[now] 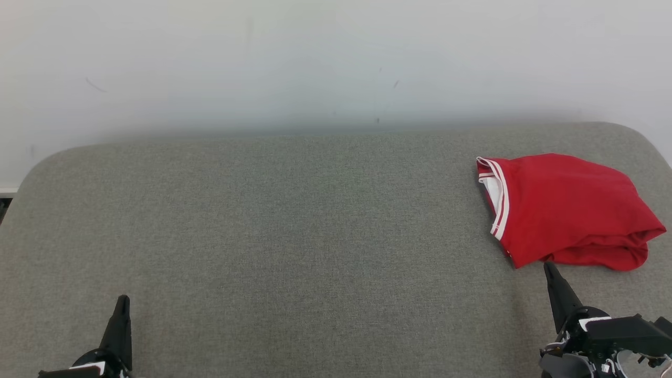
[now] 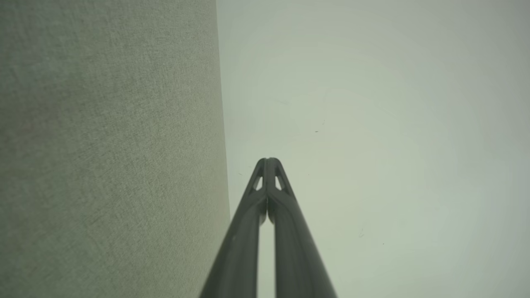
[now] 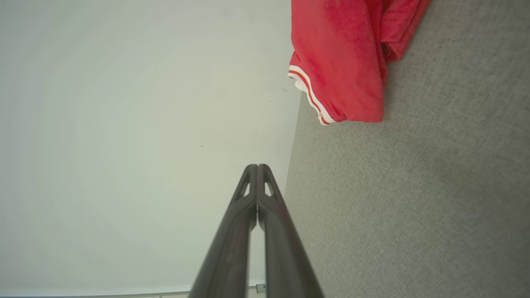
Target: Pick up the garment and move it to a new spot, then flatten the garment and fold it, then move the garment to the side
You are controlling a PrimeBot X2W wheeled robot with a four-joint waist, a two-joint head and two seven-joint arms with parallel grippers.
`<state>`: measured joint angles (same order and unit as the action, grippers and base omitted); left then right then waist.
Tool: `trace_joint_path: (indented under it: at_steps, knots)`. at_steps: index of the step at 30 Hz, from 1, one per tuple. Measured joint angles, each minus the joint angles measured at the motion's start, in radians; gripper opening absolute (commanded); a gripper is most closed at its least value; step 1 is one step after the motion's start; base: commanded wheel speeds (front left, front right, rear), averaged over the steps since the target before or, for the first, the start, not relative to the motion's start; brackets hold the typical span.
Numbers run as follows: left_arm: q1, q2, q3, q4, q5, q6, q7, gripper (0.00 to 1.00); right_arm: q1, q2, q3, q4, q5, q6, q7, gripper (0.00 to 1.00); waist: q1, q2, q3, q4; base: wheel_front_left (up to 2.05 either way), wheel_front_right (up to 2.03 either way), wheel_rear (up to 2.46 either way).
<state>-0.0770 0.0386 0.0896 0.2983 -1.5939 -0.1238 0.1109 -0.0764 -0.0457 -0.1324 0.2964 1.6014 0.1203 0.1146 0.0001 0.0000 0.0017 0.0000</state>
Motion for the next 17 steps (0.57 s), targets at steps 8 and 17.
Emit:
trace_joint_path:
  at_steps: [8,17]
  knots:
    - [-0.009,0.000,0.000,0.001,0.000,0.000,0.000,0.00,0.000,0.000,0.000,0.000,0.000,0.000,0.000,0.00,0.0000,0.0000,0.000,0.000,0.00,0.00,0.00]
    - [-0.011,0.000,0.000,0.001,0.000,0.000,0.000,0.00,0.000,0.000,0.000,0.000,0.000,0.000,0.000,0.00,0.0000,0.0000,0.000,0.000,0.00,0.00,0.00]
